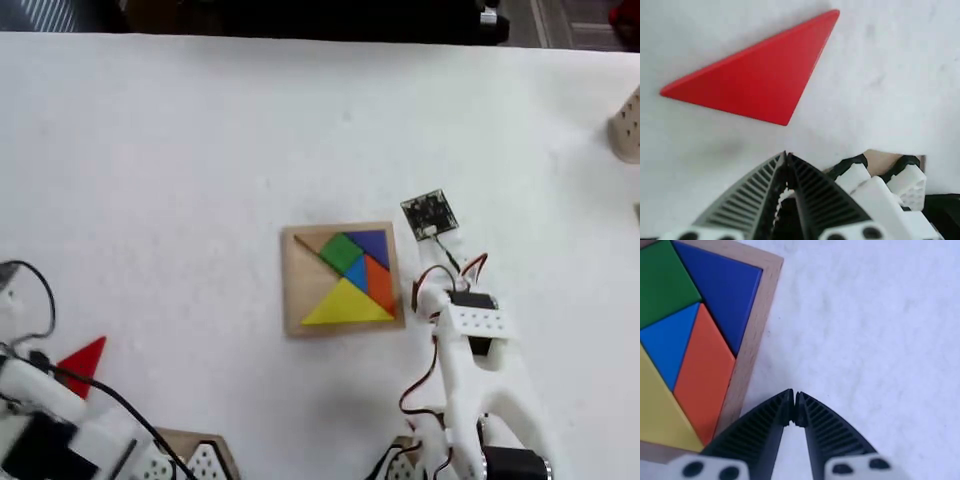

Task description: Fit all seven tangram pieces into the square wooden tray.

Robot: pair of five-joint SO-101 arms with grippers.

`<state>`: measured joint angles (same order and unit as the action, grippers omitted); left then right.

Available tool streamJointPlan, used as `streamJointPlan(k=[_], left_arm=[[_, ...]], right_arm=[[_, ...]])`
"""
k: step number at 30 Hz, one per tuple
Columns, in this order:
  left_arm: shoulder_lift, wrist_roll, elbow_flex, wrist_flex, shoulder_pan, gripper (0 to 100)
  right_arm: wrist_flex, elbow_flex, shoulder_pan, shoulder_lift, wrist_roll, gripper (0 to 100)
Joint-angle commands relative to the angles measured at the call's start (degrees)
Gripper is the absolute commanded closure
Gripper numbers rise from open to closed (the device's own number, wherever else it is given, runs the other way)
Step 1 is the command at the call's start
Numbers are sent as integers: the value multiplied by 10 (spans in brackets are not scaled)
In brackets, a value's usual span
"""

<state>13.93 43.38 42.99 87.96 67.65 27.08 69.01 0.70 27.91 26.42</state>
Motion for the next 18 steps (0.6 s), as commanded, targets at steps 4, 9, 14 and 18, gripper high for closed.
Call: streamJointPlan(k=[4, 9, 14, 18], left_arm=[[166, -18, 193, -143, -46, 979], [102, -21, 203, -192, -73, 979], [8, -54, 156, -236, -73, 979], [-57, -61, 101, -229, -75, 979]], right_arm=[[-7, -4, -3, 19, 8, 981], [-7, -4, -3, 19, 8, 981], [-7, -4, -3, 19, 8, 981], [-7, -4, -3, 19, 8, 981]])
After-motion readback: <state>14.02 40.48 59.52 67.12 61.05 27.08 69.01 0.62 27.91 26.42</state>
